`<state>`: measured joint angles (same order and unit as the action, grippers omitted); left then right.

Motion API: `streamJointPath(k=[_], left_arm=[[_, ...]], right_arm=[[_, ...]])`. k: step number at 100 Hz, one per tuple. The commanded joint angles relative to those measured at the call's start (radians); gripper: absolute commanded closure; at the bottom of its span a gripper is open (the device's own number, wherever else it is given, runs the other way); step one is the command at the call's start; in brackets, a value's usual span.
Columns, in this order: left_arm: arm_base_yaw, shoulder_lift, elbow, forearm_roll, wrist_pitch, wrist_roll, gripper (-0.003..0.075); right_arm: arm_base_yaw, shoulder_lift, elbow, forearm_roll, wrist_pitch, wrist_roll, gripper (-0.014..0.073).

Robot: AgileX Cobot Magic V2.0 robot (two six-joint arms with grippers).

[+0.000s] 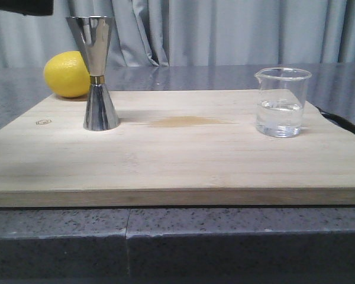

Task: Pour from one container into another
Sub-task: 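Move the left gripper to the steel jigger and close on it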

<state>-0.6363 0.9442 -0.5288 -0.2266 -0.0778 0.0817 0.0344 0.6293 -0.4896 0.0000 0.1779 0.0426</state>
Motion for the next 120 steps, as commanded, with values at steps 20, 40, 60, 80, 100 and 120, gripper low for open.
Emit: streamJointPath(k=[20,40,60,80,100,120], left_arm=[[-0.071,0.113,0.076,0.008,-0.38,0.003,0.008],[-0.106,0.249,0.095,0.065,-0.58,-0.035,0.008],[-0.105,0.4,0.095,0.16,-0.782,-0.139,0.008],[-0.105,0.52,0.087,0.16,-0.915,-0.141,0.0081],[-0.101,0.577,0.076,0.158,-0.996,-0.141,0.0081],[-0.097,0.6,0.063,0.138,-0.996,-0.135,0.0114]], right_arm=[[0.0,0.008,0.112,0.006,-0.234,-0.012,0.0064],[0.011,0.008,0.153,0.032,-0.267,-0.01,0.0064],[0.088,0.008,0.153,0.032,-0.275,-0.01,0.0064],[0.13,0.008,0.153,0.032,-0.275,-0.01,0.0064],[0.13,0.008,0.153,0.032,-0.275,-0.01,0.0064],[0.13,0.008,0.153,0.032,-0.275,-0.01,0.0064]])
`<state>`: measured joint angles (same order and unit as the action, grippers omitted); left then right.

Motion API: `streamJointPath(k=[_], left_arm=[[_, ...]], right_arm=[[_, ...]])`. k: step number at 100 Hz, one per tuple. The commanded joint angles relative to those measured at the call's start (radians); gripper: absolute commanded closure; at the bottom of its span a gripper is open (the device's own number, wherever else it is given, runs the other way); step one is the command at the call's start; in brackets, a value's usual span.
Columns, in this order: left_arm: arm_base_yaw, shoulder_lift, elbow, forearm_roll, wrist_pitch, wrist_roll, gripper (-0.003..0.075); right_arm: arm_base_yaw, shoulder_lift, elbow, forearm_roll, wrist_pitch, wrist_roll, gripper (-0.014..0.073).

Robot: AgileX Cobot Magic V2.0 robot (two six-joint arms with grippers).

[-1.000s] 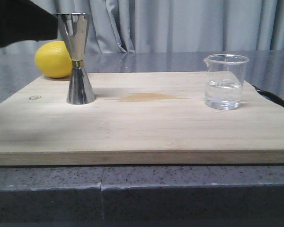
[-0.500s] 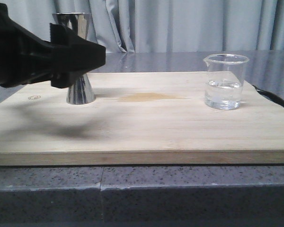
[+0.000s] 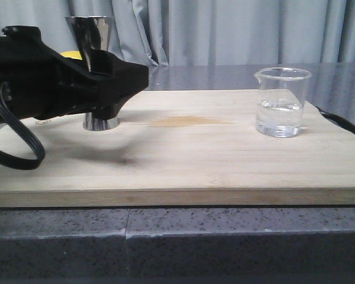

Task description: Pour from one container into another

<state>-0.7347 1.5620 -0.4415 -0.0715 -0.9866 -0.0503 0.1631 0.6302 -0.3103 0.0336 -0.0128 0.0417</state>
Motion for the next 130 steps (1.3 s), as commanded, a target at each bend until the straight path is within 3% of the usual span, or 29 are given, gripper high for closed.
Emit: streamJointPath(k=[1,24,38,130], left_arm=[[0.002,-0.018,-0.025,-0.019,-0.087,-0.003,0.0124],[0.002,-0.005,-0.025,-0.041,-0.095,0.022,0.0334],[0.002,-0.005,-0.025,-0.041,-0.095,0.024,0.0419],[0.002,-0.005,-0.025,-0.041,-0.132,0.024,0.0631]], right_arm=[[0.002,0.007,-0.027,-0.001,-0.084,-0.009,0.0064],[0.002,0.007,-0.027,-0.001,-0.084,-0.009,0.0064],[0.002,0.007,-0.027,-0.001,-0.084,-0.009,0.0064],[0.002,0.007,-0.027,-0.001,-0.08,-0.009,0.0064]])
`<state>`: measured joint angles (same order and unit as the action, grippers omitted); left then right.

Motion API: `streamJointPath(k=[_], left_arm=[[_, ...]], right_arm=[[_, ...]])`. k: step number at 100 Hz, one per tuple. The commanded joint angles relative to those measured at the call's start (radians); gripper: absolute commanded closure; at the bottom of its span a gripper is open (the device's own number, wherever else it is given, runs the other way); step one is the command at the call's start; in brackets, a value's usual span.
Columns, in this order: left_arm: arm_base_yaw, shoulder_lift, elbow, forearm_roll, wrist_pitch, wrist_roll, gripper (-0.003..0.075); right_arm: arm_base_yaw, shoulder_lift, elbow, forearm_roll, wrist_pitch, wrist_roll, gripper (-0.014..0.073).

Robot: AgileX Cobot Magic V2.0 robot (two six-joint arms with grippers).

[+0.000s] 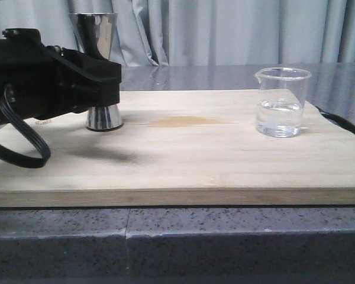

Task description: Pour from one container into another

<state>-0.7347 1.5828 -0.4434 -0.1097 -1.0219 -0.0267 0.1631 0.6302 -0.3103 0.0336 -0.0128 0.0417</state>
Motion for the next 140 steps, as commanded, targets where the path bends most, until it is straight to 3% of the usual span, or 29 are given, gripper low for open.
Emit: streamJointPath(k=[1,23,57,86,118,140], left_arm=[[0.002,-0.026,-0.023,-0.003,-0.096,0.0,0.0636],[0.002,-0.026,-0.023,-0.003,-0.155,0.0,0.066],[0.0,-0.034,-0.024,0.095,-0.169,-0.089,0.066],[0.0,-0.093,-0.06,0.163,-0.069,-0.155,0.066],[0.0,-0.139,-0.086,0.221,0.006,-0.195,0.066],[0.0,-0.139,-0.086,0.221,0.029,-0.195,0.066]], right_arm=[[0.002,0.007,-0.027,-0.001,-0.08,-0.009,0.0064],[0.009,0.007,-0.027,-0.001,-0.052,-0.009,0.0064],[0.149,0.007,-0.011,-0.088,-0.044,-0.011,0.0064],[0.159,0.05,0.078,-0.088,-0.222,-0.011,0.0064],[0.163,0.28,0.078,-0.133,-0.438,-0.009,0.0064],[0.233,0.418,0.078,-0.136,-0.609,-0.009,0.0064]])
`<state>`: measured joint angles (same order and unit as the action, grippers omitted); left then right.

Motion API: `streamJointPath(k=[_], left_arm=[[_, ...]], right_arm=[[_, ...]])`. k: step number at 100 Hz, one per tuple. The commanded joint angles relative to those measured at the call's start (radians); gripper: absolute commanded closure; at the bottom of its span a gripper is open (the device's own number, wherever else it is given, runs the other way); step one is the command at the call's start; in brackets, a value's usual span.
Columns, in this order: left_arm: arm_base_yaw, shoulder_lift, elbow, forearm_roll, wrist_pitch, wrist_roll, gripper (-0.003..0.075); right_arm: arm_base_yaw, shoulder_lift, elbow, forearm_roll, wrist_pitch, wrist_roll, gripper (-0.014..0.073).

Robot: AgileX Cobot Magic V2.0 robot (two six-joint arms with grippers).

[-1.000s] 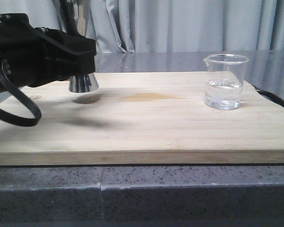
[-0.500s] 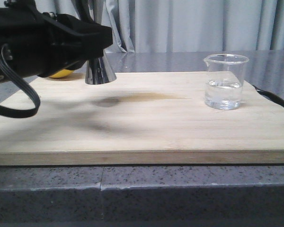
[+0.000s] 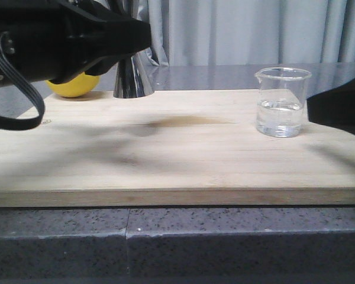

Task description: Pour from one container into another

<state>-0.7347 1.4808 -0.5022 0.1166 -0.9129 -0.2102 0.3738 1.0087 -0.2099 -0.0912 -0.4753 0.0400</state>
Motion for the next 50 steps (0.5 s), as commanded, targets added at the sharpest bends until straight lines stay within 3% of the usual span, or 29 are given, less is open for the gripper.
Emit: streamJointPath(k=[1,50], left_arm=[[0.0,-0.037,-0.027,-0.005,-0.08,-0.011,0.066],[0.0,-0.037,-0.027,-0.005,-0.08,-0.011,0.066]], right_arm=[[0.022,0.044,-0.023,-0.011,-0.151,-0.008,0.0064],[0.032,0.228,-0.029,-0.013,-0.402,-0.008,0.0064]])
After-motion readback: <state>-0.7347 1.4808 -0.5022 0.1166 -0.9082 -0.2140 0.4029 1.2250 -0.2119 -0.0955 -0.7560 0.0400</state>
